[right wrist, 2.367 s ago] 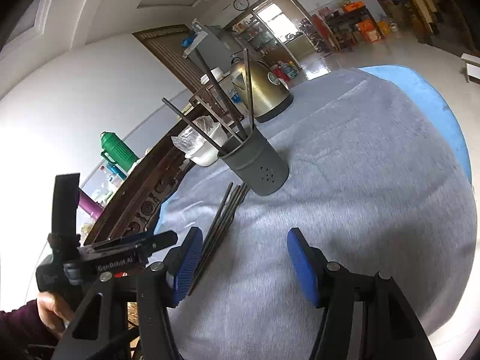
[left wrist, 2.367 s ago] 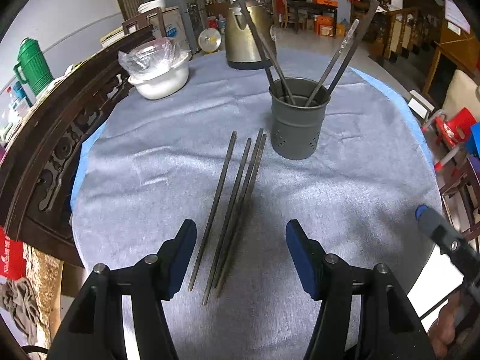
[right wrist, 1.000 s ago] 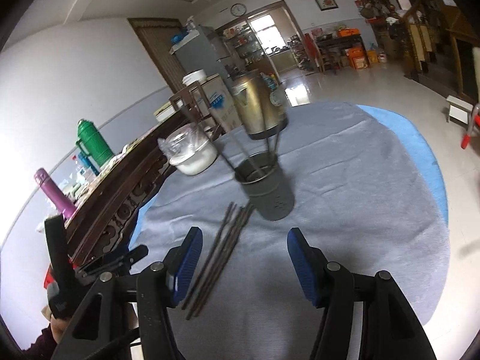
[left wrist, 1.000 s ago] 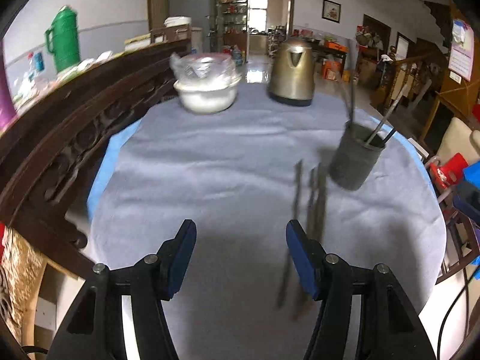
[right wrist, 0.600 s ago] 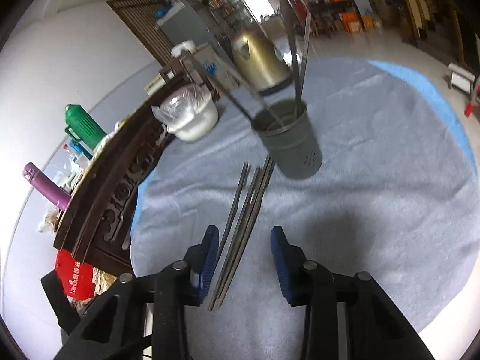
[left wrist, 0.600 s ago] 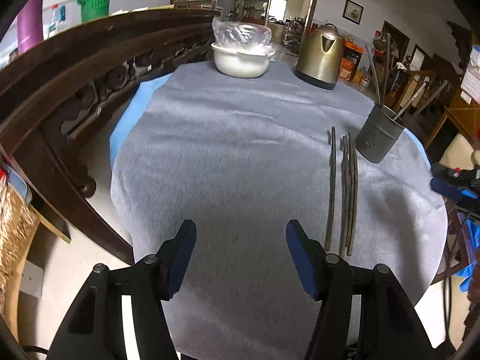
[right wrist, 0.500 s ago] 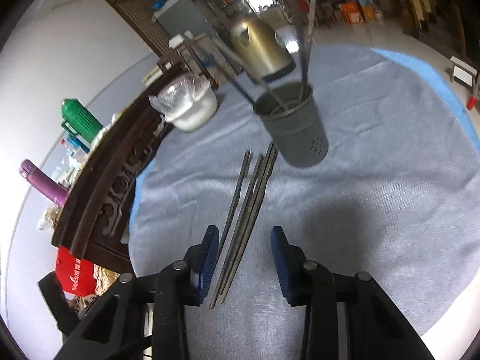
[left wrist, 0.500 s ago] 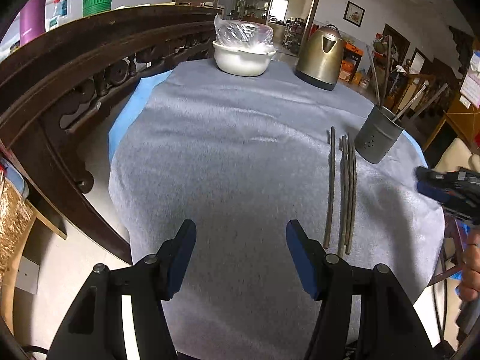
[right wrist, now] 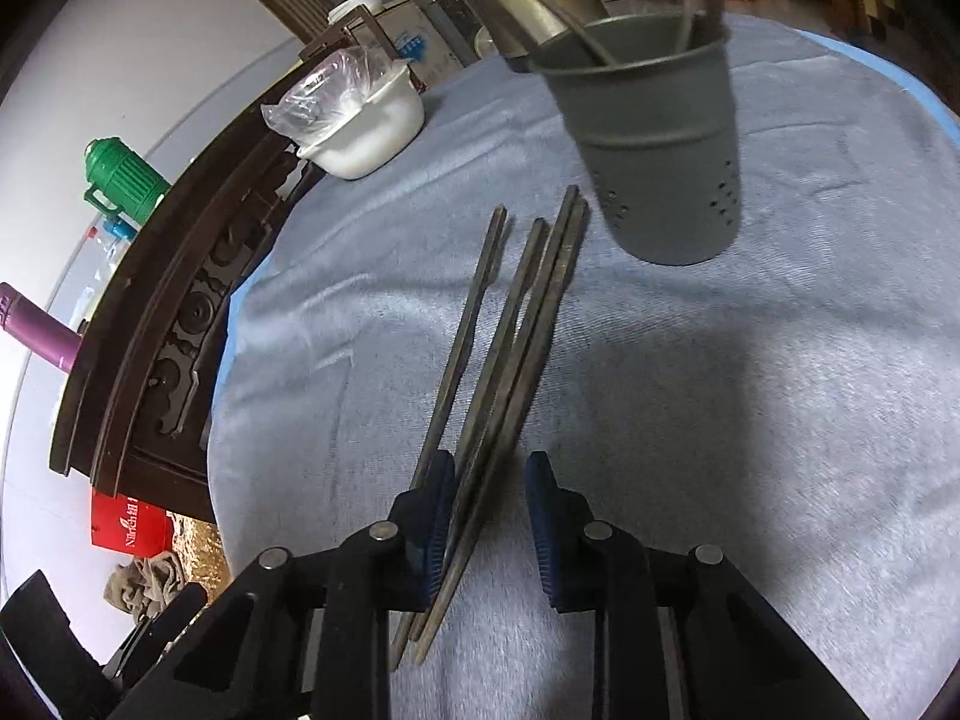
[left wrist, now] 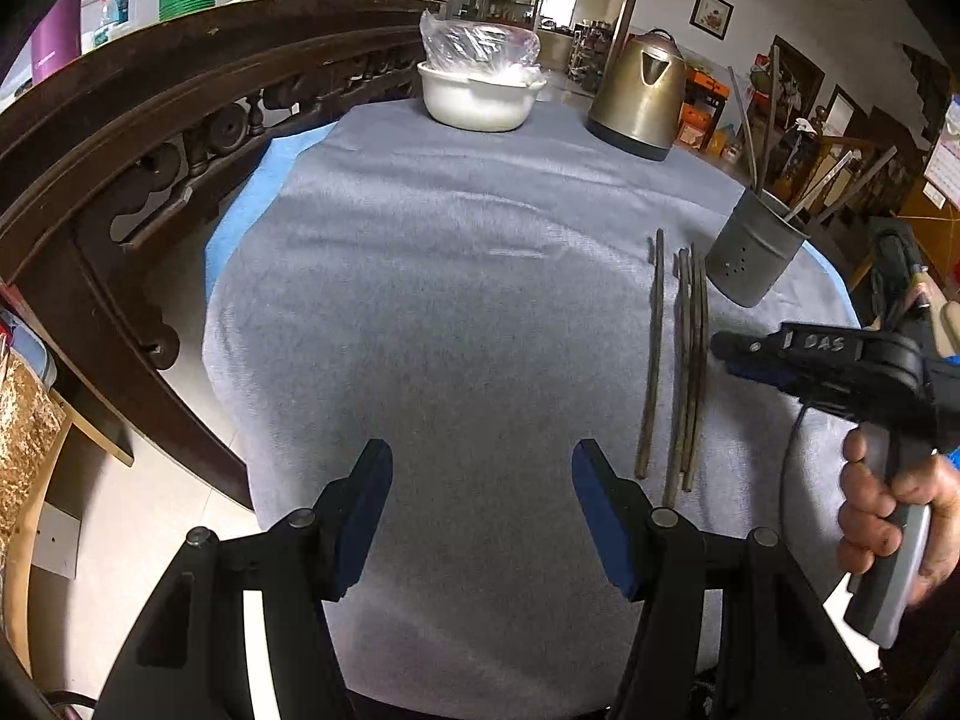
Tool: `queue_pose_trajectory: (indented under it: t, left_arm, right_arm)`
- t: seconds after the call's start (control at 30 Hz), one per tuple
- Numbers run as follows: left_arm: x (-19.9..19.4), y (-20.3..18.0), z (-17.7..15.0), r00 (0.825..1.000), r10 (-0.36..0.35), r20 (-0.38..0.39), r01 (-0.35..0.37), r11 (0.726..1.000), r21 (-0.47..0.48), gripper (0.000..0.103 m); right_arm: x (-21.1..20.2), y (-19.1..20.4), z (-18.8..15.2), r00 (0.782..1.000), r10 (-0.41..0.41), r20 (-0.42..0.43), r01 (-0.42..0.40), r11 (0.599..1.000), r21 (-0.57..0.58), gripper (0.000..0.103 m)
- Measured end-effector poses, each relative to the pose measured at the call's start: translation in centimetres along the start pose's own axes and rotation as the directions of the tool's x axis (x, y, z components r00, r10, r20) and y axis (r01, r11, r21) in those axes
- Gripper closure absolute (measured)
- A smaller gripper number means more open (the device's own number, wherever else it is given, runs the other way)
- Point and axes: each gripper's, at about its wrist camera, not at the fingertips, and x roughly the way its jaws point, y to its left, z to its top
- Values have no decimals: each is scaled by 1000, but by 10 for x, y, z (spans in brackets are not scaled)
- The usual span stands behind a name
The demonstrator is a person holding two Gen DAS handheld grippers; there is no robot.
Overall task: Organize utensils
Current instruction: 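Grasp a chopstick with the right gripper while the left gripper grasps another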
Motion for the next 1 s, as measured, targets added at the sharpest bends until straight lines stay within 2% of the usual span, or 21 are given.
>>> queue_pose_trajectory:
  t: [0.2,0.37,0.43,0.53,0.67,0.9,1.0]
  left_arm:
    - [3,-16,9,1000,-17,-10,18,1000,23,40]
    - [6,-28,14,999,-33,-21,34,998,44,40]
    - [9,-33,17,999,-44,-30,45,998,48,40]
    - [13,-37,19,998,-47,-42,49,998,44,40]
    - [15,-36,19,998,-45,-53,47,999,25,40]
    - [14,-32,19,998,-39,-51,40,999,24,40]
    - [16,-31,21,997,-47,-57,48,999,23,40]
  right_arm:
    - [7,-1,-4,1000,-25,-17,24,999,-29,78]
    - [4,-2,-7,998,-61,-19,59,996,-69,89]
    - [2,-3,-8,997,-72,-19,70,995,-77,89]
    - [-1,-8,-4,1000,1,-20,-1,999,-33,87]
    - [1,-2,3,1000,-14,-6,14,999,-51,86]
    - [13,14,3,993,-116,15,117,981,-157,87]
    - [13,15,2,990,-144,-6,140,972,-189,87]
